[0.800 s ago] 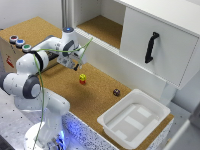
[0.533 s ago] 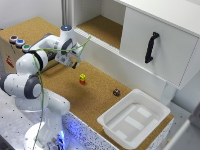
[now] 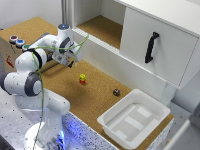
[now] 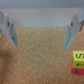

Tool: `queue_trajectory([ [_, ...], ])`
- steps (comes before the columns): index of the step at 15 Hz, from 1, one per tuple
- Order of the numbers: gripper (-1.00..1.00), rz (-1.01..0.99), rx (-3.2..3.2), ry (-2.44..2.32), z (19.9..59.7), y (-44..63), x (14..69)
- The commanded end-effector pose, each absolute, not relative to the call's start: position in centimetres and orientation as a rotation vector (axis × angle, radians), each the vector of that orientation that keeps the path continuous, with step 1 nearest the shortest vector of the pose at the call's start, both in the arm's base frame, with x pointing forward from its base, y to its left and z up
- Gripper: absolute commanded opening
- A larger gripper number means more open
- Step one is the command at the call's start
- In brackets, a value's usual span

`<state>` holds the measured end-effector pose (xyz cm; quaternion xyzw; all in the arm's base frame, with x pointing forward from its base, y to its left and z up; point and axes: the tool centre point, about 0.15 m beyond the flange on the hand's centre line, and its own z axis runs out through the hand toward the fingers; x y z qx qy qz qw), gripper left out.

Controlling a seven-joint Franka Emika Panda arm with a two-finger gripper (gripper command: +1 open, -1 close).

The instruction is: Take off the yellow block

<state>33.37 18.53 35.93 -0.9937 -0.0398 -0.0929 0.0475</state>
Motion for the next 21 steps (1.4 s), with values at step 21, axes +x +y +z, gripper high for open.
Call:
queue_trajectory([
  [21, -1.00, -0.128, -3.057, -0.087, 24.1, 14.8, 37.1],
])
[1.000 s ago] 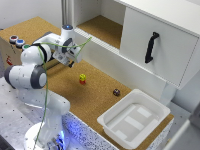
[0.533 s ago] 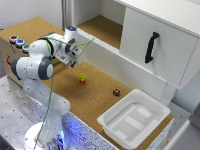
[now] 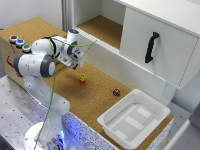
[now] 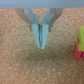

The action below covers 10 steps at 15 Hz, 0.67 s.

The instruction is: Take off the yellow block

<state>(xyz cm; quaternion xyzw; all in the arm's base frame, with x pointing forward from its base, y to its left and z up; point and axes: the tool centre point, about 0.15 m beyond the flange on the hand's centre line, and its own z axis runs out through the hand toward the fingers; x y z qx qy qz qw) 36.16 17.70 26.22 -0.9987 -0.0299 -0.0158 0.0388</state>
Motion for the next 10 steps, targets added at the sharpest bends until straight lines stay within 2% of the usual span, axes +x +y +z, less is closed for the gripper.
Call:
queue_trajectory([
  [1, -1.00, -0.127, -3.063, -0.082, 24.1, 14.2, 37.1],
  [8, -1.00, -0.151, -3.130, 0.087, 25.3, 6.0, 35.1],
  [10, -1.00, -0.216, -3.140, 0.289, 26.1, 1.0, 33.8],
])
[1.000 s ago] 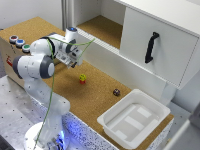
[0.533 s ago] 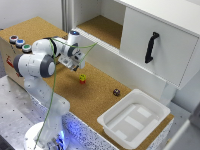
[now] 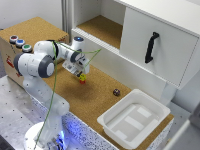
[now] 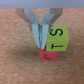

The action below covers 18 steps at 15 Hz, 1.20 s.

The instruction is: Take off the yellow block

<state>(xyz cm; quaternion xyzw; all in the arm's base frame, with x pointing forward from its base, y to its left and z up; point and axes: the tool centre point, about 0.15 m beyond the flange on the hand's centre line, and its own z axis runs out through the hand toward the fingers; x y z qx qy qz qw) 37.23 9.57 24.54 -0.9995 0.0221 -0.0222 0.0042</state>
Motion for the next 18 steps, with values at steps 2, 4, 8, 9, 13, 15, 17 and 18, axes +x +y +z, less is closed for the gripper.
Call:
queue_trajectory([
  [2, -1.00, -0.294, -3.133, 0.401, 27.6, -1.5, 33.4],
  [4, -1.00, -0.319, -3.136, 0.396, 28.3, -1.5, 33.7],
  [8, -1.00, -0.279, -3.109, 0.295, 28.6, 1.4, 35.0],
  [9, 1.00, -0.254, -3.086, 0.273, 28.6, 2.0, 35.3],
  [13, 1.00, -0.234, -3.036, 0.165, 29.8, 6.9, 36.4],
  [15, 1.00, -0.215, -3.009, 0.077, 30.0, 10.3, 37.0],
  [17, 1.00, -0.181, -2.987, 0.022, 29.7, 12.6, 37.5],
  [18, 1.00, -0.159, -2.991, 0.014, 29.4, 13.2, 37.6],
])
